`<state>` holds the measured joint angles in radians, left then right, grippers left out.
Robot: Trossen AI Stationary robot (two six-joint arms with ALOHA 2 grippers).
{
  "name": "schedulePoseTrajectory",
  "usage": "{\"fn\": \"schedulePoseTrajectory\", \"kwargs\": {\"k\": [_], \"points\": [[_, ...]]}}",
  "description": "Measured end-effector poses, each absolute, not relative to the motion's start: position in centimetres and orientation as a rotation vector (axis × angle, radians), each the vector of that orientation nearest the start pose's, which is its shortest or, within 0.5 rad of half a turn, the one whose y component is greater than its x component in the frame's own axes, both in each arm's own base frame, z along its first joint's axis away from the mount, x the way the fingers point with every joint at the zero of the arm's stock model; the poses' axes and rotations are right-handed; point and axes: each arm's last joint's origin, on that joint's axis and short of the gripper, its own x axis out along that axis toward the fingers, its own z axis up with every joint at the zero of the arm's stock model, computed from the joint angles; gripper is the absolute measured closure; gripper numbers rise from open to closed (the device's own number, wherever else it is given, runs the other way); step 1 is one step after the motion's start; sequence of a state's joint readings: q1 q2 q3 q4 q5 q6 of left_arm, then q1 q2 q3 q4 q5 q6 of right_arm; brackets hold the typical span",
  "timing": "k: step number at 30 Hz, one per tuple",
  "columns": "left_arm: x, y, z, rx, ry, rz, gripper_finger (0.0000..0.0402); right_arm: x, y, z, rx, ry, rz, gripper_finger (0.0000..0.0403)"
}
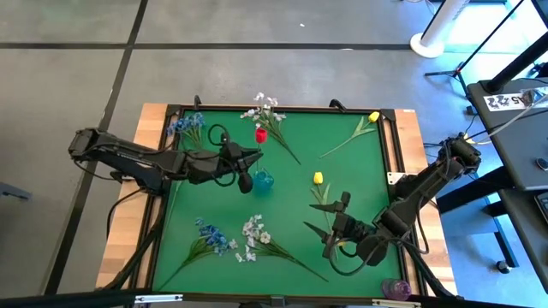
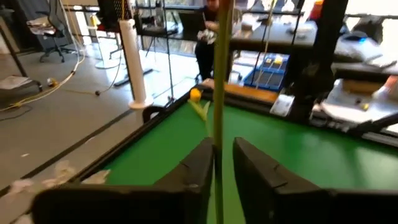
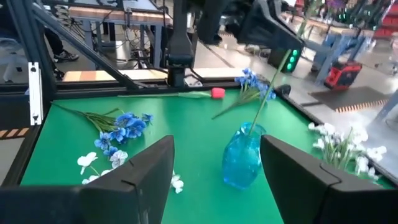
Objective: Sort flowers into vase by color
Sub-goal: Put the red flower into the blue vase, then adjust the blue vase
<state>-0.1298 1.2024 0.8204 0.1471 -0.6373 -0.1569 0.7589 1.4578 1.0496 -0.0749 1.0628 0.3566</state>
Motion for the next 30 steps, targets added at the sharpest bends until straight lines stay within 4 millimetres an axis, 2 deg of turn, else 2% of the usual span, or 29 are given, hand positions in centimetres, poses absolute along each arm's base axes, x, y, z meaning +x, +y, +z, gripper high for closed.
{"fn": "schedulePoseTrajectory", "kwargs": {"k": [4,8,12,18,23,30], "points": [[24.7,-1.4,30.4,-0.066,0.302,0.503,0.0307,24.1,19.4,27.8,0.013,0.290,-0.340,0.0166],[23.3,-1.3,31.6,-0.130,0.445,0.421,0.0294,24.2,18.5,27.0,0.069,0.362,-0.354,0.0166],[22.1,-1.8,32.2,-0.139,0.606,0.352,0.0292,24.9,16.6,26.2,0.125,0.450,-0.403,0.0166],[20.8,-1.8,32.6,-0.171,0.735,0.387,0.0300,26.2,13.6,25.4,0.199,0.576,-0.459,0.0166],[19.9,-1.7,32.3,-0.171,0.832,0.416,0.0301,26.8,12.1,25.3,0.218,0.604,-0.483,0.0166],[17.7,-1.9,30.8,-0.324,1.101,0.482,0.0301,26.8,11.9,25.3,0.195,0.618,-0.481,0.0166]]}}
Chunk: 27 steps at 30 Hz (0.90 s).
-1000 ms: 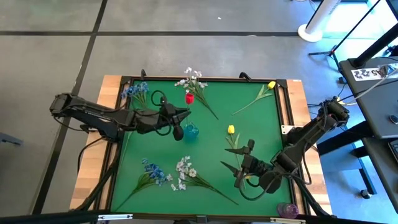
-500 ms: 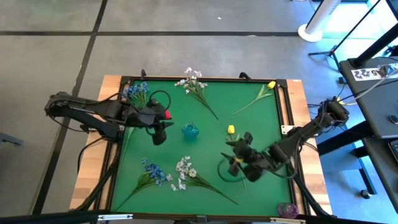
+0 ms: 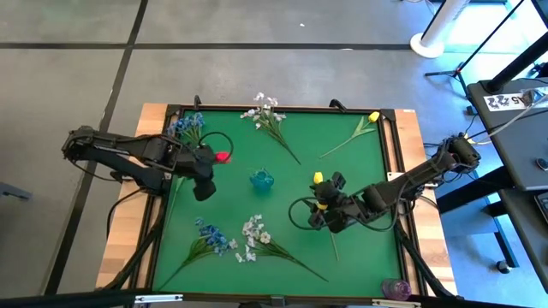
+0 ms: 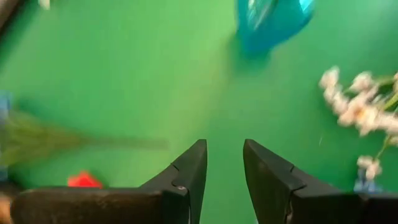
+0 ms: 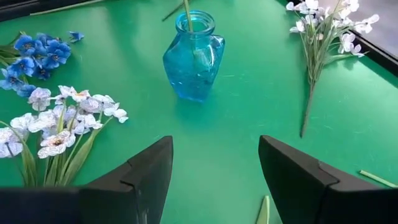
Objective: Sort flowers into vase by color
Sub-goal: Adjust the blue vase
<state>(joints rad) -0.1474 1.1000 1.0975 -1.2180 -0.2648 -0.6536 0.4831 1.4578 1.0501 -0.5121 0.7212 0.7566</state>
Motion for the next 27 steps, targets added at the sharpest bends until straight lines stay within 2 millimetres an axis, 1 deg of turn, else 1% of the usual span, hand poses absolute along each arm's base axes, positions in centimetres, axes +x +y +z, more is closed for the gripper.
{"fn": "schedulePoseTrajectory", "kwargs": {"k": [3,8,15,18,20,22,25,27], "points": [[16.7,-2.1,29.9,-0.386,1.201,0.543,0.0301,26.8,12.0,25.2,0.209,0.634,-0.465,0.0166],[15.0,-2.5,27.1,-0.445,1.410,0.629,0.0301,26.7,12.1,25.1,0.222,0.666,-0.436,0.0166],[13.9,-2.2,23.5,-0.435,1.504,0.746,0.0301,26.7,12.1,25.1,0.219,0.662,-0.441,0.0166],[13.3,-2.1,22.4,-0.453,1.562,0.768,0.0301,26.7,12.1,25.1,0.218,0.662,-0.441,0.0166],[13.3,-2.0,22.2,-0.426,1.552,0.779,0.0301,26.7,12.1,25.1,0.218,0.661,-0.441,0.0166],[13.7,-1.9,22.4,-0.387,1.481,0.790,0.0301,26.8,12.0,25.1,0.210,0.663,-0.439,0.0166],[15.1,-1.9,23.0,-0.318,1.342,0.736,0.0301,26.8,12.0,25.1,0.205,0.658,-0.445,0.0166],[16.3,-2.0,23.4,-0.290,1.230,0.659,0.0301,26.8,12.0,25.1,0.200,0.652,-0.453,0.0166]]}}
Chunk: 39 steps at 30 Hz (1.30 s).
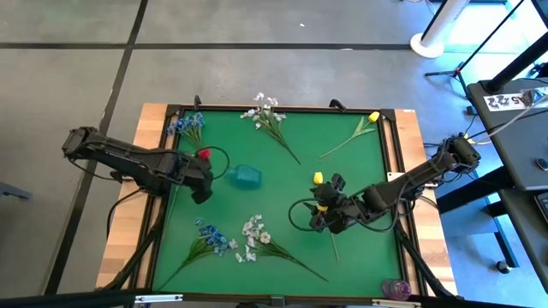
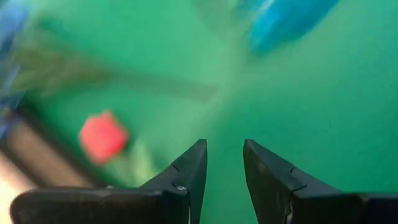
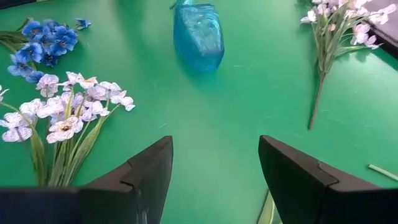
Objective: Sort flowers into vase by color
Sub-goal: Adjust the blue vase
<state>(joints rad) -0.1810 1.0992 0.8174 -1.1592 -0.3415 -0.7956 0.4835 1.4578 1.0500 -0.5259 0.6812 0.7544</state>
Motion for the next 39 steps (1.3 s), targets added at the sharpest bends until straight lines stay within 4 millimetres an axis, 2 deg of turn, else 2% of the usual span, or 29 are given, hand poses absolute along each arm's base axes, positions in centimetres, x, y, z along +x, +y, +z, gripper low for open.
{"fn": "schedulePoseTrajectory", "kwargs": {"k": [3,6,15,21,26,31,36,39], "points": [[18.3,-2.2,24.0,-0.279,1.068,0.535,0.0301,26.8,12.0,25.1,0.200,0.652,-0.453,0.0166],[19.1,-2.1,24.3,-0.295,1.019,0.457,0.0301,26.8,12.0,25.1,0.204,0.658,-0.446,0.0166],[18.9,-0.5,24.1,-0.273,1.056,0.531,0.0301,26.7,12.1,25.1,0.200,0.665,-0.435,0.0166],[19.6,-0.1,23.4,-0.251,0.969,0.519,0.0301,26.7,12.1,25.1,0.179,0.669,-0.428,0.0166],[20.5,1.7,22.1,-0.338,0.866,0.479,0.0301,26.7,12.1,25.1,0.179,0.669,-0.428,0.0166],[20.4,3.6,22.0,-0.406,0.840,0.480,0.0301,26.8,12.0,25.1,0.175,0.668,-0.430,0.0166],[20.3,4.4,21.8,-0.411,0.849,0.471,0.0301,26.8,12.0,25.2,0.139,0.641,-0.454,0.0165],[20.2,4.8,20.9,-0.422,0.804,0.474,0.0301,27.3,12.2,24.8,0.107,0.633,-0.452,0.0152]]}}
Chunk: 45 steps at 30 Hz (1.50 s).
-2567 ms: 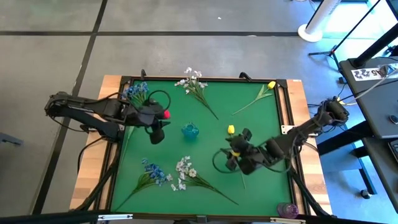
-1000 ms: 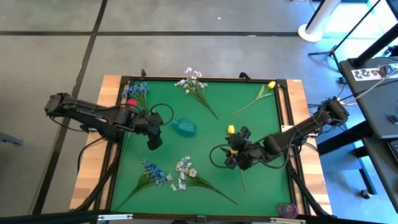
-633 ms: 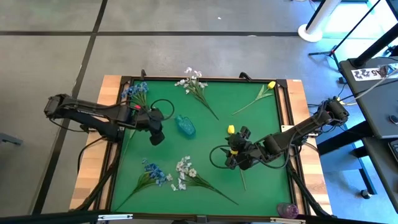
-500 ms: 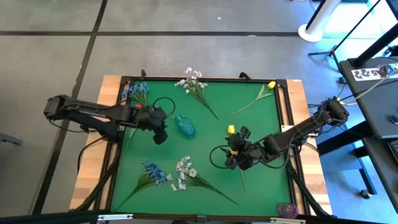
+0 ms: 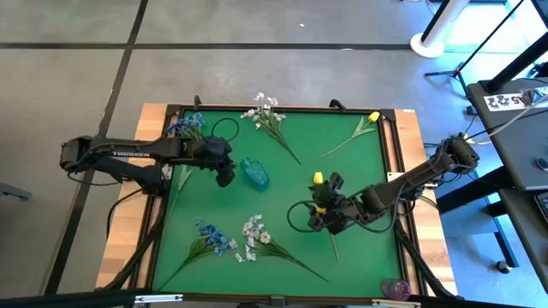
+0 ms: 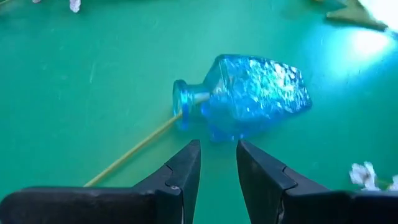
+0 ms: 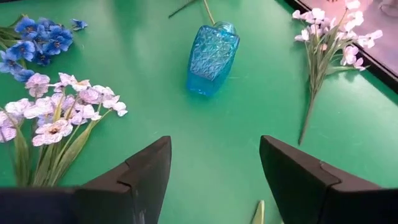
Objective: Sort flowers into vase by color
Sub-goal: Adjust the blue vase
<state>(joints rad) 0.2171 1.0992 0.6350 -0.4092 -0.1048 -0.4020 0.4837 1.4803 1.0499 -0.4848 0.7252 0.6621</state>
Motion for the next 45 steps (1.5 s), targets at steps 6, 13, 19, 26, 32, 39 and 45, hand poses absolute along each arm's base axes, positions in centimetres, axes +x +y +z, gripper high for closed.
{"fn": "schedulePoseTrajectory", "kwargs": {"k": [6,13,19,26,32,39,45], "points": [[19.2,6.8,17.9,-0.467,0.706,0.492,0.0297,29.7,13.5,22.4,0.029,0.632,-0.369,0.0097],[17.8,7.8,16.1,-0.297,0.795,0.395,0.0277,31.6,13.6,20.3,-0.088,0.633,-0.347,0.0067],[17.8,7.9,15.4,-0.107,0.815,0.338,0.0277,32.9,12.2,19.2,-0.072,0.639,-0.388,0.0066],[18.7,8.3,13.7,-0.054,0.876,0.333,0.0276,33.9,10.5,18.6,-0.036,0.648,-0.413,0.0065],[20.1,8.2,12.8,-0.047,0.825,0.266,0.0276,34.3,10.0,18.3,-0.011,0.660,-0.392,0.0065],[22.0,5.7,13.0,0.015,0.730,0.153,0.0276,34.3,10.1,18.4,-0.011,0.659,-0.389,0.0065],[22.9,2.7,13.4,0.020,0.670,0.051,0.0276,34.2,10.1,18.4,-0.014,0.662,-0.388,0.0065]]}}
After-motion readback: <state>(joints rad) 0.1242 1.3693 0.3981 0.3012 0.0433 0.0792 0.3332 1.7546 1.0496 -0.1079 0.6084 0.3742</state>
